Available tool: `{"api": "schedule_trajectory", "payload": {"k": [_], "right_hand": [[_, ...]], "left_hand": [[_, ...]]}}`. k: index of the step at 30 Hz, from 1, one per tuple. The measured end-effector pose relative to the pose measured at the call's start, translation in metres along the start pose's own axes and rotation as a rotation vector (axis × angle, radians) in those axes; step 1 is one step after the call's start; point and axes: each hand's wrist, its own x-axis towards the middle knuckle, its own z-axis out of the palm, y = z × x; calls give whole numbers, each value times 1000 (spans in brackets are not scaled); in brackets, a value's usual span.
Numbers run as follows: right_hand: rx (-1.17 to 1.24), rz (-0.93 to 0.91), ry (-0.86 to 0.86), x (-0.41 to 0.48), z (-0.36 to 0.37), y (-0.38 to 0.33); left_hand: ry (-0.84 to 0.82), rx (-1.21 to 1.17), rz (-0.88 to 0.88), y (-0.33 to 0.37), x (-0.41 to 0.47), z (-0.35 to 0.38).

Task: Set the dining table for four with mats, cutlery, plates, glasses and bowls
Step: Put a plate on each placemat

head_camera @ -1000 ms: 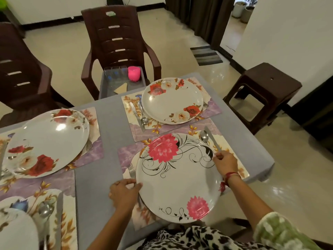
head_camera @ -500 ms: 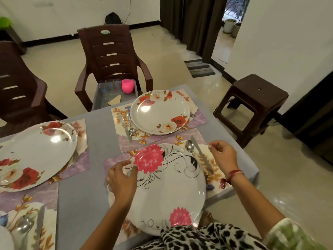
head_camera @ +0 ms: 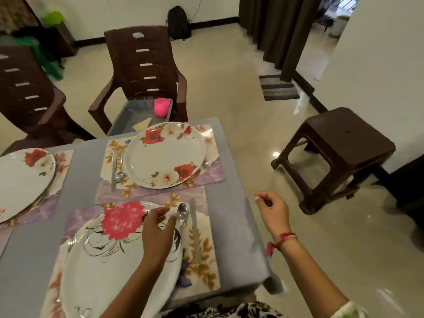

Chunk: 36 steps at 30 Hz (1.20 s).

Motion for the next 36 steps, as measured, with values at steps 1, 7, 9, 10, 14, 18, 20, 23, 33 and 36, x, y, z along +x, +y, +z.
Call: {"api": "schedule_trajectory", "payload": {"k": [1,7,9,10,14,18,20,23,33,36], "right_hand": [[-6,-5,-10,8,-8,0],[-26,-31,-67,37,-36,-12],[-41,-60,-98,46,-40,-16],[-42,-68,-104,51,-42,-19],[-28,-88,-160,78,-46,-24],[-7,-71,-267,109,-53,-14],[-21,-83,-341,134,-63,-5],[-82,-128,-479,180,-88,3],[-69,-122,-539,306,-154,3],[-39,-142,-567,325,-151,-8]], "left_hand": [[-7,-35,-11,7,-3,10],[-26,-94,9,35,1,49],[-38,-125,11,43,10,60],[-46,-140,20,50,16,67],[-68,-180,22,75,25,98],[-7,-161,4,86,23,134],[55,-150,-33,90,21,164],[155,-158,-114,109,13,221],[241,-220,-168,187,31,335],[299,-205,-183,192,43,338]]}}
